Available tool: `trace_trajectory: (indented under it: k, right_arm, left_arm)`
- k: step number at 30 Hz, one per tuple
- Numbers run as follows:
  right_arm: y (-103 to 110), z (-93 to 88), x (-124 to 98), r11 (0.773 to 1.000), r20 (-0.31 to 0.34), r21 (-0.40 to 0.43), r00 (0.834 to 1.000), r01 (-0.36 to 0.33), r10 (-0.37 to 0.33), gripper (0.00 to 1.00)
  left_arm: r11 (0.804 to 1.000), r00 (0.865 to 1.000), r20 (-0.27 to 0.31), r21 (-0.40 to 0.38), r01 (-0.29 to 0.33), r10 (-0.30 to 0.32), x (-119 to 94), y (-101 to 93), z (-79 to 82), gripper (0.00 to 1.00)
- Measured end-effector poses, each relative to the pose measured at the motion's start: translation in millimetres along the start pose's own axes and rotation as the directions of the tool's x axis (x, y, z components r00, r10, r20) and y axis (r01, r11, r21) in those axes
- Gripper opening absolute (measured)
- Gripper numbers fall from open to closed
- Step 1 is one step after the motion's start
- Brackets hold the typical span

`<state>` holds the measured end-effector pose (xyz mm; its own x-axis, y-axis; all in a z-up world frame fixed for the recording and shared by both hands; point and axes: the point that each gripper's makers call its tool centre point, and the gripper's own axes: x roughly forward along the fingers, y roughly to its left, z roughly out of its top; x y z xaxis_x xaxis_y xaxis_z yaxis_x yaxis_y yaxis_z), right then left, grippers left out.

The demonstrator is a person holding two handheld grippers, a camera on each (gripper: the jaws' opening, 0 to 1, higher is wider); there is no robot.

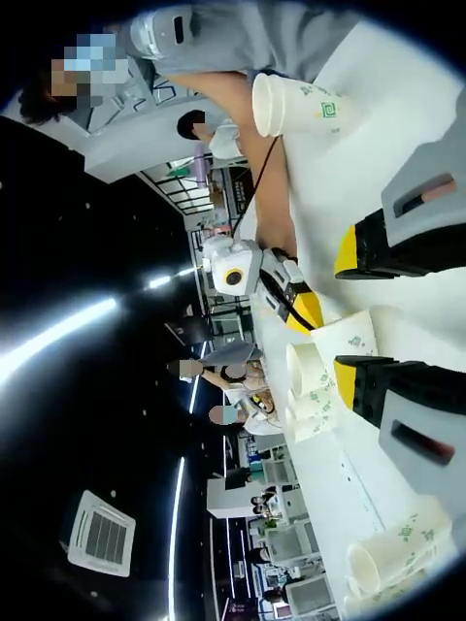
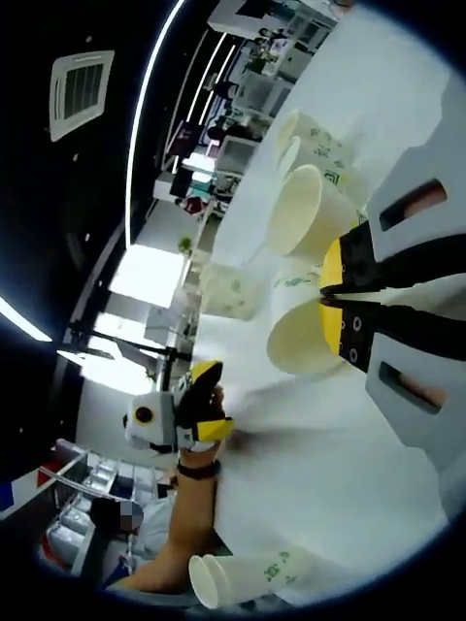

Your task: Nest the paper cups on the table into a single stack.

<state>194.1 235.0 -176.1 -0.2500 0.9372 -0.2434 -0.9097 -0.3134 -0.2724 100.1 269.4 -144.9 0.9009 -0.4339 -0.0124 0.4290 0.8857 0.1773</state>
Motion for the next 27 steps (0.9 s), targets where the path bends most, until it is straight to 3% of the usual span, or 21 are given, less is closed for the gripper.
trace_trajectory:
  k: [5,6,13,27]
  right_arm:
    - [4.6,4.7,-1.0,0.999,0.028,0.019,0.999,-0.028,0.027,0.03]
    - [6.7,6.3,-1.5,0.999,0.038,0.028,0.999,-0.038,0.037,0.03]
    - [8.5,21.5,-6.2,0.992,0.119,0.091,0.99,-0.088,0.077,0.03]
    - [27.8,38.0,-6.1,0.976,0.185,0.145,0.973,-0.164,0.136,0.03]
  left_arm:
    - [1.0,1.0,-0.012,0.014,0.002,-0.002,0.9,-1.1,-2.6,0.35]
    - [0.999,1.0,-0.028,0.053,0.002,-0.001,1.6,-0.9,-5.6,0.36]
    - [0.994,0.999,-0.033,0.109,-0.011,0.014,2.7,0.6,-5.5,0.49]
    - [0.99,0.999,-0.032,0.139,-0.004,0.009,4.2,-5.0,-3.0,0.48]
